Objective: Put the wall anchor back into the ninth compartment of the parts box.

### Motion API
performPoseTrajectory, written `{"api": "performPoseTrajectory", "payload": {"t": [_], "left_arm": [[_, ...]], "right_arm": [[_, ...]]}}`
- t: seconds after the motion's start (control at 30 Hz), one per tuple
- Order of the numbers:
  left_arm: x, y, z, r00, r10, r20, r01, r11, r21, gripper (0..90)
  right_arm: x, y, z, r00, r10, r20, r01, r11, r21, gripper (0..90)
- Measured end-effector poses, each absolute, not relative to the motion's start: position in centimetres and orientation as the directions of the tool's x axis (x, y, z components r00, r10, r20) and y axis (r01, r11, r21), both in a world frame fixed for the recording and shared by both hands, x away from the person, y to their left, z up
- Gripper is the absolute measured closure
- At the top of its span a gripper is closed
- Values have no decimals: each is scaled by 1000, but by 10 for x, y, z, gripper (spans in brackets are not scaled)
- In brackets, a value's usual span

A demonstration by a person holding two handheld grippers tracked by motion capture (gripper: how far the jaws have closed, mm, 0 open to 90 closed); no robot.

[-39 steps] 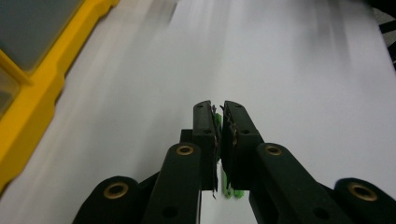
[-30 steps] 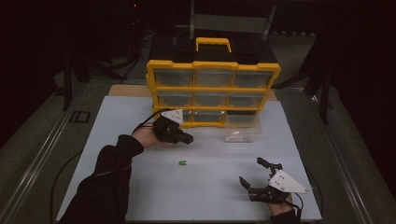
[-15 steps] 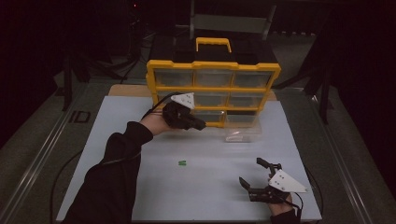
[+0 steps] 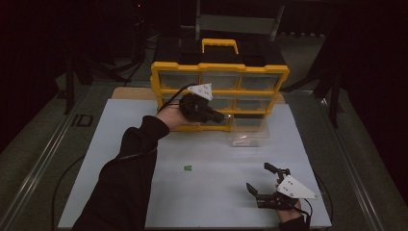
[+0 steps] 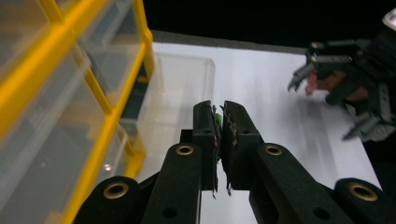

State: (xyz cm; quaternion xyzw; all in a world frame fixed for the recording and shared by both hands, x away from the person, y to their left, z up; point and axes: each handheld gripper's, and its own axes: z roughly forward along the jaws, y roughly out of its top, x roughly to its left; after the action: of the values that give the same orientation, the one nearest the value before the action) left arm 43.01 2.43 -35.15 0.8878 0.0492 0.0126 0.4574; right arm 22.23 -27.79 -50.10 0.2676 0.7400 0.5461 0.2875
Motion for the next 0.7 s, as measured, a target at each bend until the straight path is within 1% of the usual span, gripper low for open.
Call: {"api": "performPoseTrajectory", "payload": {"t": [0.23, 0.5, 0.7], "left_arm": [[435, 1, -340, 996, 87, -25, 67, -535, 842, 855], [443, -21, -338, 992, 122, -29, 85, -485, 870, 854], [449, -34, -344, 990, 134, -46, 107, -499, 860, 854]], "right_arm": [[223, -278, -501, -691, 711, -128, 82, 254, 964, 85], [223, -279, -501, -694, 711, -117, 90, 246, 965, 86], [222, -280, -501, -694, 711, -116, 88, 243, 966, 86]]}}
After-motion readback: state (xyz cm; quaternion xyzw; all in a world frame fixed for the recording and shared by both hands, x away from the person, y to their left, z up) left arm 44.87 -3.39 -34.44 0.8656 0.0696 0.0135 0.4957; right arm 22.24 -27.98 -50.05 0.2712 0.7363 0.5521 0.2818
